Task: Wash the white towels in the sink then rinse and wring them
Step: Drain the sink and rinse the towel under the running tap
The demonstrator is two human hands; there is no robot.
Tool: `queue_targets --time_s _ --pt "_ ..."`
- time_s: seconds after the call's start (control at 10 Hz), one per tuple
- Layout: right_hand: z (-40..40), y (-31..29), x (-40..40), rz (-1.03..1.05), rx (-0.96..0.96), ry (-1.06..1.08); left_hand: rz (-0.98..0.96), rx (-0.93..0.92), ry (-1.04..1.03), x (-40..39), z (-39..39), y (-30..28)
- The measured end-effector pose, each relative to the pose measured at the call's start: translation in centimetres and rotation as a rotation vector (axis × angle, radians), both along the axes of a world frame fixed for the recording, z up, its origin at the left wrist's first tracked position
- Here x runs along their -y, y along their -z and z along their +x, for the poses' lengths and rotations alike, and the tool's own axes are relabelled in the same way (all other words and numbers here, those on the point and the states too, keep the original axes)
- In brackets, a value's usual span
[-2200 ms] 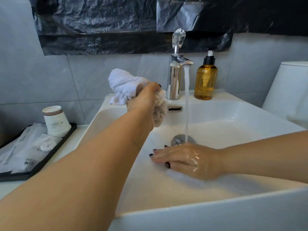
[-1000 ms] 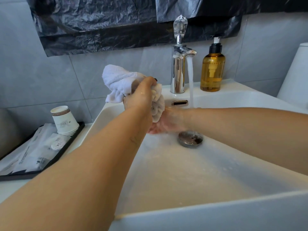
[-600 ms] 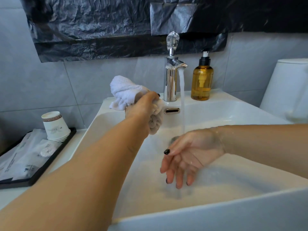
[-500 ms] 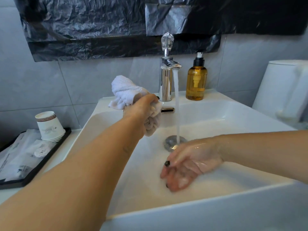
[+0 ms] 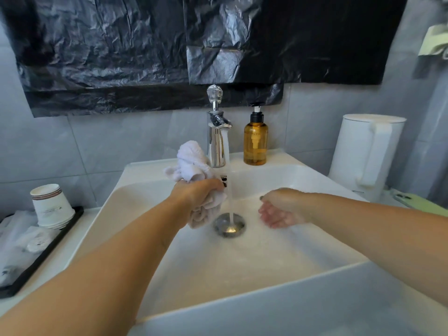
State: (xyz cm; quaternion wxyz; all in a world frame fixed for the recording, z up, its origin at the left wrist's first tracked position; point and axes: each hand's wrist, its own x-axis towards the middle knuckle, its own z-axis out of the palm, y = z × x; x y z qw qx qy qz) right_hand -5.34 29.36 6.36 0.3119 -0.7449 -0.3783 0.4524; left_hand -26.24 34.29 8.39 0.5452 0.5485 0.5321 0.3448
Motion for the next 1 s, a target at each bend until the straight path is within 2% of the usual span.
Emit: queue_targets --time_s 0.1,0.2,0.3,0.4,0.5,0.6,0.8,0.9,1.0 --pt "-3.5 -2.3 -0.9 0.105 -0.13 -0.086 0.068 -0.048 0.051 1.2 0.9 -0.1" --pt "-5.8 -3.6 -1.9 0.198 -0.331 -0.07 0.061 -0.055 0.098 2.5 3.0 -0.8" --pt "-5.2 -3.5 -2.4 0.238 -0.446 0.021 0.078 -0.005 0.054 2.3 5.0 -1.6" --pt "-3.7 -3.1 -2.5 0.264 -0.499 0.049 0.083 0.068 0.056 1.8 6.5 -2.3" --pt "-2.5 -2.4 -3.7 0.351 -0.524 0.13 0.008 0.261 0.052 1.2 7.5 -2.5" --pt "-2.3 -2.7 -2.9 0.425 -0.402 0.187 -0.007 0.365 -0.028 1.1 8.6 -2.3" --pt "-1.7 -2.3 -4.6 0.445 -0.265 0.391 -0.008 0.427 -0.184 -1.7 7.6 -1.4" --pt "-2.2 -2.0 -5.1 0.475 -0.141 0.282 -0.005 0.442 -0.192 -1.9 6.2 -1.9" --pt "-2.9 -1.6 -5.0 0.452 0.038 0.063 -0.06 0.475 -0.203 -0.1 5.3 -3.0"
